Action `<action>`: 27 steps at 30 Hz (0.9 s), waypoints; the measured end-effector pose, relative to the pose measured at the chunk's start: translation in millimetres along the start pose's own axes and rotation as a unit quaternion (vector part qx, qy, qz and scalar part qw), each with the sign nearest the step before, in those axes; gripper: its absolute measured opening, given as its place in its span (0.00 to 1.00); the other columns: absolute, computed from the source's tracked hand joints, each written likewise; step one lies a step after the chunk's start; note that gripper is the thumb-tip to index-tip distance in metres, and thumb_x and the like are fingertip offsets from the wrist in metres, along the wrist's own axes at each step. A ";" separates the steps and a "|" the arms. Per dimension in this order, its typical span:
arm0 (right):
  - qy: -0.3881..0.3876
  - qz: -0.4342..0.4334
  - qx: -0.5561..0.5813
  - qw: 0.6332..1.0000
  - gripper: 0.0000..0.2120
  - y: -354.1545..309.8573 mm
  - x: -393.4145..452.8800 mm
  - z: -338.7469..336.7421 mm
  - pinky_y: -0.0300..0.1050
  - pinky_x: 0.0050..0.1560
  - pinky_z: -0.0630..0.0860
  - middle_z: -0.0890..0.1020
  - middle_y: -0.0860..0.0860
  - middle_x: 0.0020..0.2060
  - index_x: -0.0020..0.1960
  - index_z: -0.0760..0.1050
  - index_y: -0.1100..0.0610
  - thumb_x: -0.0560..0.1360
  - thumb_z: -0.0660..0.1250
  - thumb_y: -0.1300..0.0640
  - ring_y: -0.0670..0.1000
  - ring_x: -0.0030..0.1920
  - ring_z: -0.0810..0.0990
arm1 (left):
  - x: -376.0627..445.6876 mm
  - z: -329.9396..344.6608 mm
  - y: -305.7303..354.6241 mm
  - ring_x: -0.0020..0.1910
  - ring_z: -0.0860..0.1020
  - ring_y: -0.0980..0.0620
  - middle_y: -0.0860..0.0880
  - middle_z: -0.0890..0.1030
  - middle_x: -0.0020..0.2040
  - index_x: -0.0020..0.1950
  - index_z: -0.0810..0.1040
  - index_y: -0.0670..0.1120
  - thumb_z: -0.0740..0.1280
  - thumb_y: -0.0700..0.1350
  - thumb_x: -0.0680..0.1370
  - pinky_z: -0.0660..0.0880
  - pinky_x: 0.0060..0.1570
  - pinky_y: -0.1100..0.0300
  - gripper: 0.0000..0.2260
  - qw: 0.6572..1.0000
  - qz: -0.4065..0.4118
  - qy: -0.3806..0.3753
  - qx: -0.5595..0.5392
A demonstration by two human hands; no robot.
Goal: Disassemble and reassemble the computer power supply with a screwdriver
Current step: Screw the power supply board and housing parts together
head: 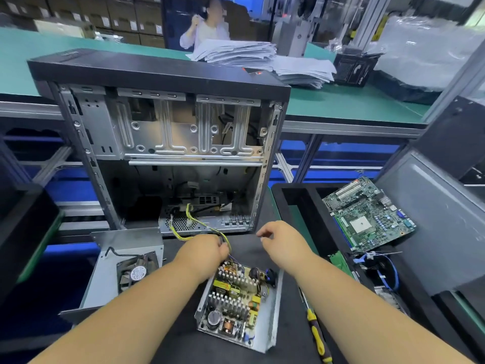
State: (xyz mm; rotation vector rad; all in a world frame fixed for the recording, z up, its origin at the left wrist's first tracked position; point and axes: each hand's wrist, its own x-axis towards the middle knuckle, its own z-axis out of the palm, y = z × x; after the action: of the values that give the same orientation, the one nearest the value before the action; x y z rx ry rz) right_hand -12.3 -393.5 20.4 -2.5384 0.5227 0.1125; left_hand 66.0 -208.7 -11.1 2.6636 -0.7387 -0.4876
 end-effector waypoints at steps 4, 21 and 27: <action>-0.001 0.015 -0.014 1.000 0.10 5.1 -2.1 2.8 0.57 0.65 0.73 0.79 0.47 0.52 0.50 0.78 0.44 0.79 0.60 0.56 0.53 0.51 0.79 | -8.2 -3.2 -14.6 0.38 0.71 0.45 0.47 0.70 0.33 0.38 0.69 0.44 0.56 0.49 0.82 0.64 0.36 0.56 0.15 0.998 -0.051 0.022 -0.032; -0.057 0.124 -0.156 0.978 0.12 81.9 -41.5 1.3 0.44 0.43 0.71 0.78 0.51 0.48 0.52 0.69 0.54 0.74 0.68 0.50 0.54 0.48 0.78 | -21.1 3.2 -17.0 0.57 0.76 0.42 0.40 0.74 0.60 0.72 0.63 0.38 0.61 0.34 0.78 0.73 0.45 0.55 0.23 0.976 -0.192 0.025 -0.096; -0.134 0.158 -0.197 0.958 0.22 102.2 -50.1 12.2 0.44 0.50 0.74 0.80 0.53 0.54 0.55 0.70 0.55 0.71 0.75 0.44 0.55 0.56 0.79 | -35.7 1.9 -7.9 0.45 0.78 0.42 0.49 0.74 0.36 0.45 0.75 0.43 0.57 0.52 0.82 0.71 0.43 0.55 0.15 0.974 -0.159 0.082 -0.139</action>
State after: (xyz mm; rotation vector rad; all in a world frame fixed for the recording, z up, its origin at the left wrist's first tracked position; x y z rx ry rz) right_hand -97.8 -449.4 -31.2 -2.7300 0.8601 0.7341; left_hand 39.8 -183.4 -7.6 2.5206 -0.1786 -0.4076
